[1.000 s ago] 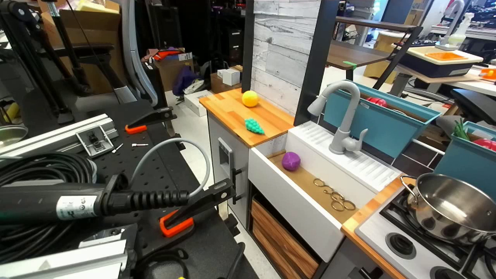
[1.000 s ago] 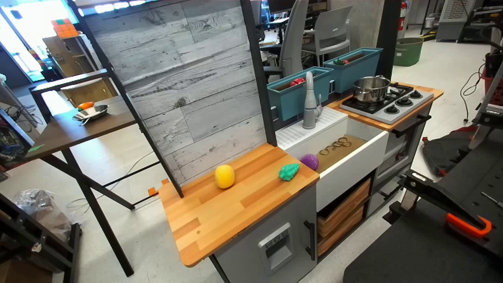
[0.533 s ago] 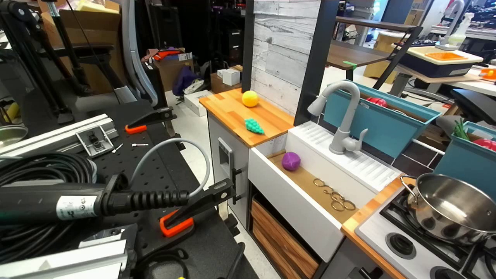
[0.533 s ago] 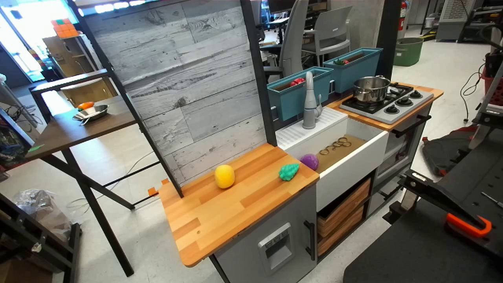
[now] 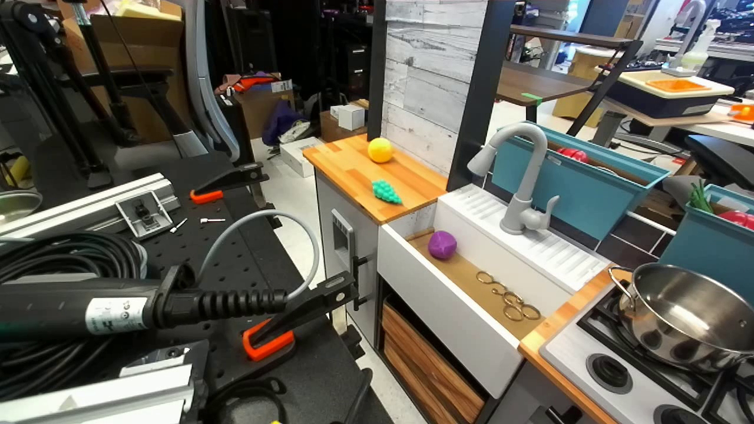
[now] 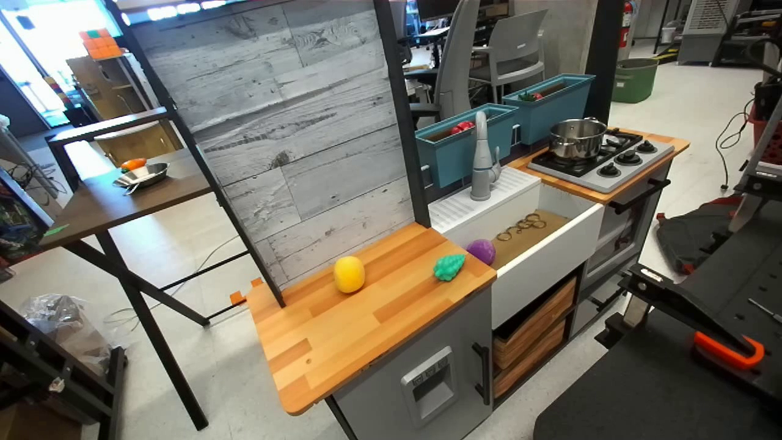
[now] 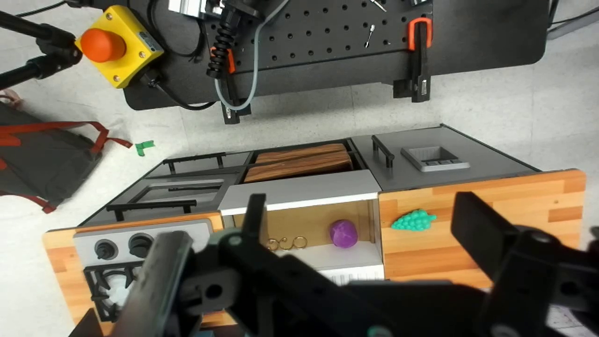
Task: Move the yellow plushie closer to you
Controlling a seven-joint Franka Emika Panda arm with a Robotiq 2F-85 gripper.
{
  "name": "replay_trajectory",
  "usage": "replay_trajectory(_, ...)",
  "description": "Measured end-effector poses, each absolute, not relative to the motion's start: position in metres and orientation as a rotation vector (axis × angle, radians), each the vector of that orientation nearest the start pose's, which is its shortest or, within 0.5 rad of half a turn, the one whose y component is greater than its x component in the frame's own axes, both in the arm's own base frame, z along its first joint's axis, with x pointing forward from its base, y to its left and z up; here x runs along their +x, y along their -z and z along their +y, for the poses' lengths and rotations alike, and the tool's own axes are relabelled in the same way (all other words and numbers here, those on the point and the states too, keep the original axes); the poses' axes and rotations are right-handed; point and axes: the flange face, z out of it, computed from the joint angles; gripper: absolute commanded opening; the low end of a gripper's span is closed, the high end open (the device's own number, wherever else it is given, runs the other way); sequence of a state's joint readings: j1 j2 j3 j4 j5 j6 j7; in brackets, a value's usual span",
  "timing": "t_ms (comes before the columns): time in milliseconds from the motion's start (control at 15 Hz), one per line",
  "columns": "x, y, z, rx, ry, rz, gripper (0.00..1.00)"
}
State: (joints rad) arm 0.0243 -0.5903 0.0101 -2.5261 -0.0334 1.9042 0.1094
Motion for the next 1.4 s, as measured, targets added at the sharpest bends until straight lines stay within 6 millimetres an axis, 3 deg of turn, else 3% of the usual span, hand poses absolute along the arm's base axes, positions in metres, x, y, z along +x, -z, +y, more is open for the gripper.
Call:
replay_trajectory(200,0.375,-0.438,0.038,-3.203,-0.127,0.071,1.00)
replay_trajectory(467,0.404,-0.366,0.105,-3.221,-0.171,0.008,1.00)
replay_trajectory(733,0.441,-0.297,0.160,-3.181,-0.076,0.138,1.00)
replay_trajectory(1000,0.488,-0.238,0.198,-3.116,-0.009,0.286,1.00)
replay_trajectory(1400,0.569,-0.168,0.252,-3.009,0.114,0.449,1.00)
